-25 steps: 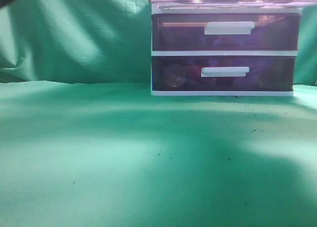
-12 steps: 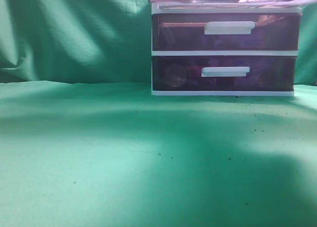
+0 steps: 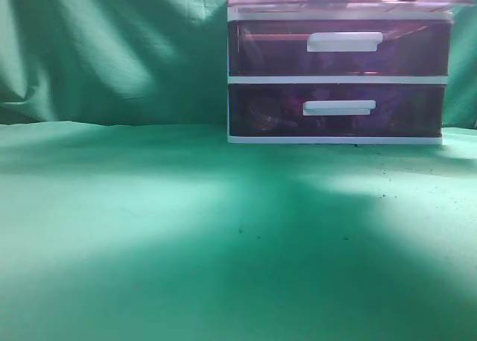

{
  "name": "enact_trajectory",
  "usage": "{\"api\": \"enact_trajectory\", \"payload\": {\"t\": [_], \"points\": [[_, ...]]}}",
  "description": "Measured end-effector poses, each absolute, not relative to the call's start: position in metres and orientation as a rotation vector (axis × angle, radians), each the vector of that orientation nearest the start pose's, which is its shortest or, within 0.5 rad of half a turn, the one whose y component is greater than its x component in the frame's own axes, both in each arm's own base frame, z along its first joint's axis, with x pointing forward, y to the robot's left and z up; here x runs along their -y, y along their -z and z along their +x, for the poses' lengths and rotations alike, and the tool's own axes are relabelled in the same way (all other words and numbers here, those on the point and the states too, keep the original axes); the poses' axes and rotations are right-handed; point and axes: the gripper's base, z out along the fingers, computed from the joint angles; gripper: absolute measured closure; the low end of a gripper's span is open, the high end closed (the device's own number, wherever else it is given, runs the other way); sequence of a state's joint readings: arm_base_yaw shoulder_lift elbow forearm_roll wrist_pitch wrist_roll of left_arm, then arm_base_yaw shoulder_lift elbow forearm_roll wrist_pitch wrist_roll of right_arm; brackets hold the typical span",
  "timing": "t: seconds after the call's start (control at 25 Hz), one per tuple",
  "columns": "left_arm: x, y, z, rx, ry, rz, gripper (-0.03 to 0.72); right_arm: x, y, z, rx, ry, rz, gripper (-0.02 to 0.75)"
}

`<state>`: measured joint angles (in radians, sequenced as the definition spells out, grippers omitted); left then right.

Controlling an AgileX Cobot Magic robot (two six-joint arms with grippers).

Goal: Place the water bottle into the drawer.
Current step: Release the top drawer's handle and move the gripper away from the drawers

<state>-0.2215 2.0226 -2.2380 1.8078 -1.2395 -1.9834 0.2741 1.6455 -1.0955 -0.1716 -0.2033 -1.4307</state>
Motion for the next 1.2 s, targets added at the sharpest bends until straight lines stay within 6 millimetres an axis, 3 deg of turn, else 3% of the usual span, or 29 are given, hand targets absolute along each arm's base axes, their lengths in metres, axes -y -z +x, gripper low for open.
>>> {"api": "enact_trajectory", "payload": {"t": [0.16, 0.48, 0.84, 1.08, 1.16, 1.2], "points": [[0.176, -0.441, 0.399, -1.422, 1.081, 1.129, 0.688, -0.114, -0.284, 0.394, -1.122, 0.877, -1.531, 0.652], [0.177, -0.430, 0.407, -1.460, 1.111, 1.111, 0.688, -0.114, -0.283, 0.425, -1.121, 0.902, -1.484, 0.652], [0.178, -0.429, 0.407, -1.463, 1.113, 1.109, 0.688, -0.111, -0.283, 0.430, -1.127, 0.901, -1.459, 0.652], [0.178, -0.429, 0.407, -1.463, 1.113, 1.109, 0.688, -0.110, -0.291, 0.426, -1.151, 0.861, -1.399, 0.366], [0.178, -0.429, 0.407, -1.463, 1.113, 1.109, 0.688, -0.110, -0.296, 0.421, -1.134, 0.863, -1.387, 0.297], [0.178, -0.429, 0.407, -1.463, 1.113, 1.109, 0.688, -0.109, -0.296, 0.419, -1.137, 0.858, -1.387, 0.302]]}}
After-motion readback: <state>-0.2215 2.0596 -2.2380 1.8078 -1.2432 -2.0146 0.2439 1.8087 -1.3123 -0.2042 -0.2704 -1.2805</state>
